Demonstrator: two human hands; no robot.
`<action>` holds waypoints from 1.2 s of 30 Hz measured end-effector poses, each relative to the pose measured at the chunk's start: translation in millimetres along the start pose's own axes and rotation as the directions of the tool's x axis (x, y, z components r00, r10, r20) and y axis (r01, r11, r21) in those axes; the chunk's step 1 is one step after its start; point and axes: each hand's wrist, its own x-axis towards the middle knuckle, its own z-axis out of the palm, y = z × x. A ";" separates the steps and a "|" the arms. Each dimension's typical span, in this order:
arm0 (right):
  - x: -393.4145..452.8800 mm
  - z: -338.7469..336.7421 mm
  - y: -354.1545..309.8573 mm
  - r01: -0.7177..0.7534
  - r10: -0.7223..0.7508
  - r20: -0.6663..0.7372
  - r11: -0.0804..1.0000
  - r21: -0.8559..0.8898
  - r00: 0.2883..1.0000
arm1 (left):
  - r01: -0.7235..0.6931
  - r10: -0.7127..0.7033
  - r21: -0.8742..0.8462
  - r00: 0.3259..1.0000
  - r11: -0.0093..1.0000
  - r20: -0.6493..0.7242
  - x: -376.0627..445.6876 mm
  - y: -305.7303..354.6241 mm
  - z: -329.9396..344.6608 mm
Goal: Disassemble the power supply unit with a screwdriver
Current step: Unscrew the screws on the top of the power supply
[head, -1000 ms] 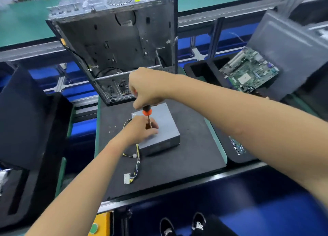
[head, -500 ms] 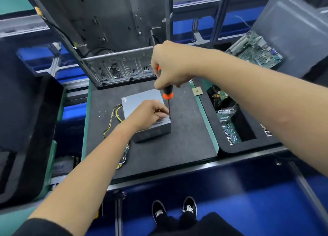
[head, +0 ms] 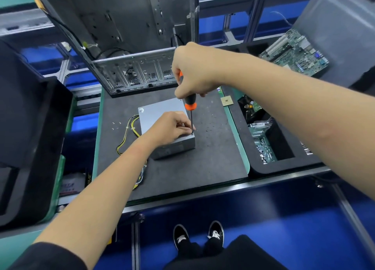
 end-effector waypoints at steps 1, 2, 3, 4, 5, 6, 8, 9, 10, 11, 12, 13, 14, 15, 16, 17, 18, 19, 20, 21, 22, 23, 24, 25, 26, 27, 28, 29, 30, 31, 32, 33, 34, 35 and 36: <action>-0.3 -0.2 -0.4 -0.002 0.002 0.005 1.000 0.003 1.000 | -0.002 0.002 0.002 1.000 1.000 -0.003 0.1 -0.3 0.5; -0.8 -0.3 -0.7 -0.004 0.004 0.009 1.000 0.004 1.000 | -0.006 0.006 0.005 1.000 1.000 -0.004 0.1 -0.6 1.0; -1.2 -0.4 -1.0 -0.005 0.005 0.011 1.000 0.005 1.000 | -0.009 0.009 0.004 1.000 1.000 -0.004 0.3 -0.9 1.4; -1.7 -0.5 -1.0 -0.007 0.007 0.012 1.000 0.008 1.000 | -0.012 0.012 0.002 1.000 1.000 -0.001 0.2 -1.3 1.6; -2.2 -0.5 -1.1 -0.008 0.008 0.012 1.000 0.012 1.000 | -0.014 0.014 0.002 1.000 1.000 0.004 0.2 -1.7 2.1; -2.6 -0.4 -1.3 -0.009 0.009 0.012 1.000 0.013 1.000 | -0.016 0.016 0.011 1.000 1.000 0.007 0.0 -1.9 2.8; -2.5 -0.2 -1.6 -0.006 0.006 0.010 1.000 0.011 1.000 | -0.015 0.015 0.034 1.000 0.999 0.003 -0.3 -2.3 4.0; -2.1 -0.2 -1.6 -0.005 0.004 0.007 1.000 0.010 1.000 | -0.016 0.016 0.039 1.000 0.999 0.000 -0.5 -2.5 4.4; -2.2 0.0 -1.4 -0.003 0.003 0.003 1.000 0.008 1.000 | -0.019 0.019 0.043 1.000 0.999 -0.002 -0.7 -2.6 4.6; -2.3 0.0 -1.1 -0.002 0.002 -0.001 1.000 0.006 1.000 | -0.022 0.022 0.046 1.000 0.999 -0.003 -0.7 -2.6 4.6; -2.5 -0.2 -0.8 -0.002 0.002 -0.004 1.000 0.002 1.000 | -0.023 0.024 0.047 1.000 0.999 -0.005 -0.7 -2.8 4.4; -2.5 -0.3 -0.5 -0.001 0.001 -0.008 1.000 -0.001 1.000 | -0.024 0.024 0.045 1.000 0.999 -0.006 -0.6 -3.0 4.1; -2.7 -0.4 -0.2 0.000 0.000 -0.011 1.000 -0.004 1.000 | -0.025 0.025 0.044 1.000 0.999 -0.006 -0.8 -3.1 3.9; -2.6 -0.5 0.0 0.002 -0.002 -0.015 1.000 -0.005 1.000 | -0.026 0.027 0.046 1.000 0.999 -0.005 -0.7 -2.9 3.8; -2.4 -0.8 0.1 0.005 -0.005 -0.018 1.000 -0.005 1.000 | -0.028 0.028 0.049 1.000 0.998 -0.005 -0.7 -2.9 3.7; -2.0 -1.1 0.5 0.008 -0.008 -0.020 1.000 -0.003 1.000 | -0.027 0.027 0.050 1.000 0.998 -0.006 -0.4 -2.9 3.7; -1.9 -1.2 0.8 0.009 -0.009 -0.021 1.000 -0.002 1.000 | -0.026 0.027 0.048 1.000 0.999 -0.009 -0.3 -3.1 4.1; -1.5 -1.1 1.1 0.010 -0.010 -0.022 1.000 -0.004 1.000 | -0.027 0.028 0.046 1.000 0.999 -0.014 -0.3 -3.1 4.6; -1.6 -0.6 1.4 0.012 -0.012 -0.023 1.000 -0.005 1.000 | -0.029 0.030 0.047 0.999 0.998 -0.017 -0.6 -3.3 5.2; -1.7 0.1 1.6 0.014 -0.014 -0.020 1.000 -0.003 1.000 | -0.031 0.032 0.049 0.999 0.998 -0.021 -0.9 -3.5 5.9; -2.0 0.7 1.4 0.020 -0.021 -0.012 1.000 -0.003 1.000 | -0.031 0.032 0.050 0.999 0.998 -0.025 -1.2 -3.6 6.5; -2.6 1.5 0.7 0.035 -0.034 0.007 0.999 -0.012 0.999 | -0.033 0.034 0.049 0.999 0.998 -0.028 -1.5 -3.7 7.0; -2.7 1.5 -0.4 0.055 -0.054 0.036 0.998 -0.029 0.998 | -0.039 0.041 0.051 0.999 0.998 -0.031 -2.0 -3.5 7.5; -2.7 1.3 -1.8 0.076 -0.072 0.070 0.996 -0.053 0.995 | -0.048 0.050 0.057 0.998 0.997 -0.034 -2.4 -3.0 7.6; -2.5 -0.3 -3.5 0.094 -0.086 0.105 0.992 -0.078 0.991 | -0.057 0.059 0.064 0.997 0.996 -0.039 -2.9 -2.7 7.7; -2.3 -2.2 -4.9 0.107 -0.093 0.141 0.989 -0.100 0.986 | -0.062 0.065 0.066 0.997 0.996 -0.045 -3.2 -2.7 7.8; -1.9 -4.1 -6.2 0.118 -0.097 0.174 0.987 -0.113 0.980 | -0.063 0.066 0.061 0.997 0.996 -0.049 -3.8 -2.8 8.0; -1.6 -5.8 -8.0 0.126 -0.099 0.205 0.985 -0.122 0.974 | -0.056 0.059 0.052 0.997 0.997 -0.051 -4.5 -2.7 8.0; -1.4 -6.9 -10.1 0.135 -0.102 0.235 0.982 -0.129 0.967 | -0.045 0.046 0.038 0.998 0.998 -0.051 -5.4 -2.7 7.5; -0.7 -7.3 -13.1 0.145 -0.105 0.264 0.980 -0.137 0.959 | -0.038 0.039 0.030 0.998 0.999 -0.047 -6.0 -3.0 6.6; 0.3 -6.8 -16.1 0.157 -0.111 0.283 0.977 -0.147 0.953 | -0.042 0.043 0.032 0.998 0.999 -0.040 -6.6 -3.4 5.1; 0.9 -6.2 -20.1 0.162 -0.110 0.295 0.974 -0.160 0.949 | -0.052 0.053 0.042 0.998 0.998 -0.032 -7.3 -3.8 3.4; 1.6 -5.7 -23.3 0.154 -0.101 0.290 0.974 -0.168 0.952 | -0.059 0.060 0.047 0.998 0.997 -0.023 -8.1 -3.8 1.9; 2.0 -5.1 -25.9 0.126 -0.077 0.276 0.978 -0.165 0.958 | -0.061 0.061 0.048 0.998 0.997 -0.017 -8.9 -3.7 0.6; 2.4 -5.2 -27.6 0.085 -0.043 0.259 0.985 -0.153 0.965 | -0.060 0.060 0.041 0.998 0.997 -0.013 -9.4 -4.0 -0.2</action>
